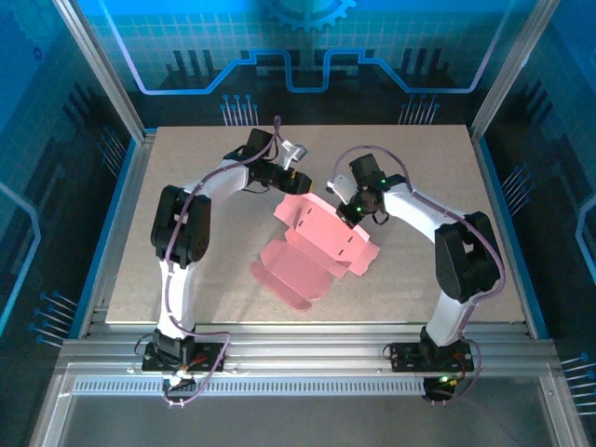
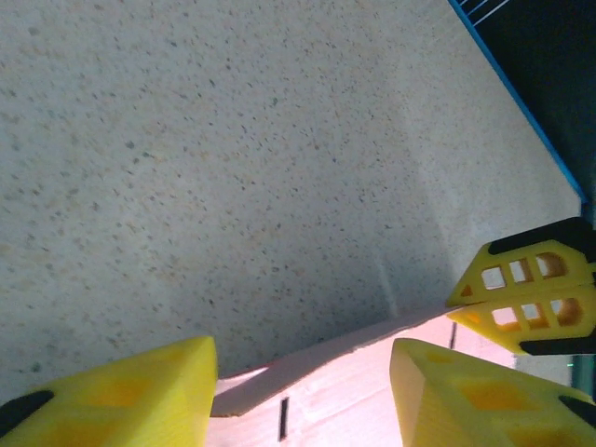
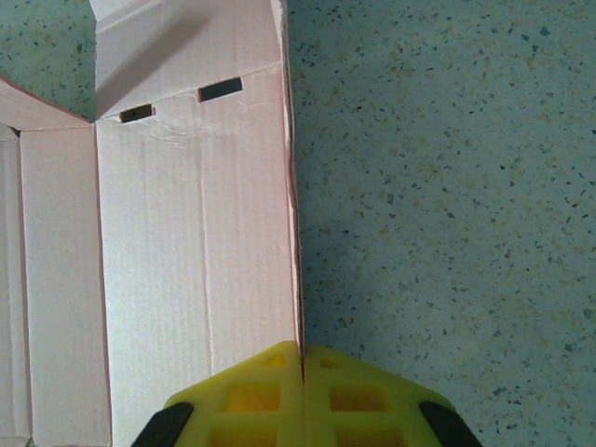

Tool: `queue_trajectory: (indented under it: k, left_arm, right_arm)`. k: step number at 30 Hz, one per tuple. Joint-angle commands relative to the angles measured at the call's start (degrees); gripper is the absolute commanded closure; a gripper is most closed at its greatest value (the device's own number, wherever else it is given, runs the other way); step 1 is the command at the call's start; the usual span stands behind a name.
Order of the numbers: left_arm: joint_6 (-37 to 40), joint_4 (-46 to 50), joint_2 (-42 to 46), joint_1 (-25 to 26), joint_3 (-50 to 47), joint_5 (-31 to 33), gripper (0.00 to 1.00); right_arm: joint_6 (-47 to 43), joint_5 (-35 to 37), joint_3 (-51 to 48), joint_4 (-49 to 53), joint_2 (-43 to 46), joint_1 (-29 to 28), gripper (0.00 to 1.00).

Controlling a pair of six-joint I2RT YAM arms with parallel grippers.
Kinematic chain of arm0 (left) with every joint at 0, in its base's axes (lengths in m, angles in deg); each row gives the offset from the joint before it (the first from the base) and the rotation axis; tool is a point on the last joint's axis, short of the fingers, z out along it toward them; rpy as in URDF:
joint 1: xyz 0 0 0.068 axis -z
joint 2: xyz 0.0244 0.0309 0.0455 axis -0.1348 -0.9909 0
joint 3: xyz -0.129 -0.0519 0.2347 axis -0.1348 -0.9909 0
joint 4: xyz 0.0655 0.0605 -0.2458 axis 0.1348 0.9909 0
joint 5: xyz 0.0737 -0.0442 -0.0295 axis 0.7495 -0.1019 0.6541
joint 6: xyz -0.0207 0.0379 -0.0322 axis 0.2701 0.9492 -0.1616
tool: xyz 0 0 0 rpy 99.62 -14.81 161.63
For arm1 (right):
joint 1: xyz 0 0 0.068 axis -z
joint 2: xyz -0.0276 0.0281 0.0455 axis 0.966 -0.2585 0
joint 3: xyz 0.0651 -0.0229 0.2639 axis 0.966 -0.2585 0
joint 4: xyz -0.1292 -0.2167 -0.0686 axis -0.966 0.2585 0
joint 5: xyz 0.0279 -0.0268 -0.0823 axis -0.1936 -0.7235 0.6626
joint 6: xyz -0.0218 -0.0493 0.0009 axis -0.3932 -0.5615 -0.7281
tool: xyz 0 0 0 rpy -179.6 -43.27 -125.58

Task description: Fold the paper box

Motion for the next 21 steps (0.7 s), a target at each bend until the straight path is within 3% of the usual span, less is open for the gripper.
queue_trajectory:
  k: [1,14,21]
  left_arm:
    - [-2.82,1.41,-1.98,0.06,2.6,-4.47,0.49]
    - [-12.07,-6.18,0.89,1.49,-4.45,-8.97,0.56]
    - [-28.9,-11.9,0.75,2.78,-5.05,-4.22,0.58]
  right_arm:
    - [1.95,0.96,0.63,-1.63,1.17,0.22,1.0]
    - [6.54,3.12,0.66,-3.13,1.55,1.76,1.0]
    - [6.12,2.88,0.53,-3.31,1.87,1.07,1.0]
